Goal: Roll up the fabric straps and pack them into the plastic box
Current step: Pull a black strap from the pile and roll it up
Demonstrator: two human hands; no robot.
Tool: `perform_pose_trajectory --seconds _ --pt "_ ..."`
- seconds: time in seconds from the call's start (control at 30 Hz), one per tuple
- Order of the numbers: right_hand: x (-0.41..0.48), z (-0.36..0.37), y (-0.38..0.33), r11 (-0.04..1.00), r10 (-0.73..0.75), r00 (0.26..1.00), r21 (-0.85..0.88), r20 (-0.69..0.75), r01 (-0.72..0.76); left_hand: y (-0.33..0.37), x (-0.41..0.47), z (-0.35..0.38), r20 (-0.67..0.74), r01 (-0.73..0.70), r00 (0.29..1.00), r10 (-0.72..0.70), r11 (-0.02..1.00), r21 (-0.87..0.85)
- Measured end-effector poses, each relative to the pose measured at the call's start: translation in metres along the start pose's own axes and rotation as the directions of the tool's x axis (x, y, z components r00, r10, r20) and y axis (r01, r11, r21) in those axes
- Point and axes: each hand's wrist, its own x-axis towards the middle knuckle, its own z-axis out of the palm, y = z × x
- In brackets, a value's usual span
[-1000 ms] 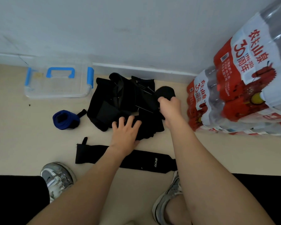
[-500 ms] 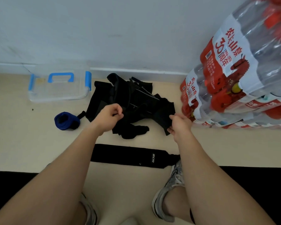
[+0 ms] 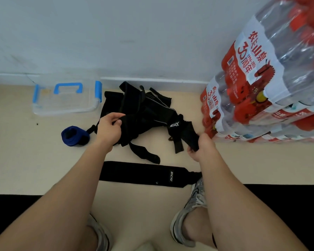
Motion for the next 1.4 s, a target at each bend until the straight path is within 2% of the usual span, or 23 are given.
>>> perform_pose_trajectory --seconds 0.1,0.17,0.27,0.3,0.37,0.43,0.5,0.57,0.63,0.7,0.77,0.8,0.87,0.9,0.97,1.0,1.03,1.07,1.13,1.17,1.23,1.27,1.4 --pt "0.002 0.003 0.005 0.998 0.059 0.991 -0.032 0.122 -0.055 -0.005 0.003 0.005 0.01 0.009 1.0 -0.009 1.0 0.015" --pt "0.005 0.007 0.004 0.999 0.027 0.997 -0.045 0.074 -0.024 -0.007 0.006 0.006 0.004 0.031 1.0 -0.031 1.0 -0.002" --pt "0.013 0.009 -0.002 0.975 -0.117 0.993 0.189 -0.002 0.115 -0.008 0.009 0.005 -0.015 0.067 0.998 -0.068 0.995 -0.076" --pt "0.016 0.01 -0.004 0.96 -0.187 0.981 0.203 -0.048 0.193 -0.007 0.01 0.004 -0.018 0.071 0.997 -0.073 0.993 -0.092" --pt "0.016 0.019 -0.004 0.944 -0.329 0.938 -0.073 -0.111 0.322 -0.005 0.01 0.004 -0.018 0.059 0.998 -0.061 0.993 -0.1" --pt "0.01 0.037 0.005 0.792 -0.415 0.909 -0.509 -0.043 0.338 -0.003 0.009 0.006 0.0 0.036 0.999 -0.036 0.994 -0.1" --pt "-0.001 0.056 0.016 0.551 -0.388 0.912 -0.761 0.13 0.343 0.0 0.008 0.008 0.026 0.021 0.999 -0.019 0.997 -0.076" --pt "-0.01 0.074 0.024 0.378 -0.363 0.897 -0.84 0.253 0.389 0.005 0.009 0.008 0.051 0.004 0.999 -0.002 0.999 -0.053" --pt "-0.014 0.091 0.031 0.27 -0.326 0.858 -0.831 0.397 0.487 0.012 0.01 0.007 0.09 0.012 0.996 -0.006 0.998 -0.059" --pt "-0.018 0.104 0.036 0.294 -0.197 0.832 -0.778 0.519 0.555 0.02 0.009 0.009 0.157 0.014 0.988 -0.003 0.998 -0.069" --pt "-0.018 0.108 0.043 0.407 -0.102 0.822 -0.73 0.561 0.549 0.024 0.008 0.009 0.229 -0.018 0.973 0.027 0.999 -0.041" --pt "-0.015 0.109 0.044 0.547 -0.095 0.84 -0.677 0.534 0.492 0.025 0.008 0.008 0.275 -0.049 0.96 0.048 0.999 -0.005" --pt "-0.008 0.106 0.043 0.846 -0.048 0.905 -0.465 0.423 0.262 0.022 0.01 0.004 0.438 -0.115 0.897 0.055 0.987 0.113" --pt "-0.002 0.103 0.041 0.928 -0.015 0.923 -0.338 0.384 0.155 0.02 0.009 0.003 0.54 -0.152 0.841 0.027 0.97 0.188" --pt "0.008 0.098 0.039 0.969 0.015 0.943 -0.237 0.332 0.068 0.013 0.005 0.004 0.674 -0.195 0.736 -0.072 0.93 0.312" --pt "0.011 0.095 0.041 0.966 0.019 0.949 -0.252 0.313 0.064 0.009 0.003 0.006 0.689 -0.171 0.717 -0.111 0.929 0.328" --pt "0.014 0.093 0.044 0.959 0.024 0.956 -0.279 0.292 0.061 0.004 0.002 0.008 0.668 -0.12 0.733 -0.127 0.943 0.31" --pt "0.014 0.091 0.046 0.948 0.035 0.96 -0.314 0.279 0.057 -0.003 0.001 0.01 0.603 -0.073 0.788 -0.12 0.956 0.285" --pt "0.017 0.087 0.051 0.948 0.065 0.958 -0.316 0.281 0.029 -0.015 0.004 0.011 0.321 -0.037 0.945 -0.065 0.952 0.303" --pt "0.018 0.086 0.053 0.962 0.07 0.953 -0.273 0.293 0.013 -0.02 0.006 0.01 0.152 -0.012 0.988 -0.041 0.942 0.335" --pt "0.021 0.087 0.056 0.987 0.053 0.942 -0.162 0.331 0.002 -0.031 0.007 0.007 -0.08 0.063 0.996 -0.036 0.931 0.36" --pt "0.021 0.09 0.056 0.995 0.03 0.935 -0.104 0.354 0.007 -0.038 0.006 0.007 -0.122 0.103 0.99 -0.064 0.934 0.342" --pt "0.014 0.103 0.051 0.988 -0.087 0.912 0.152 0.401 0.028 -0.049 0.003 0.015 -0.124 0.314 0.945 -0.303 0.945 0.087"
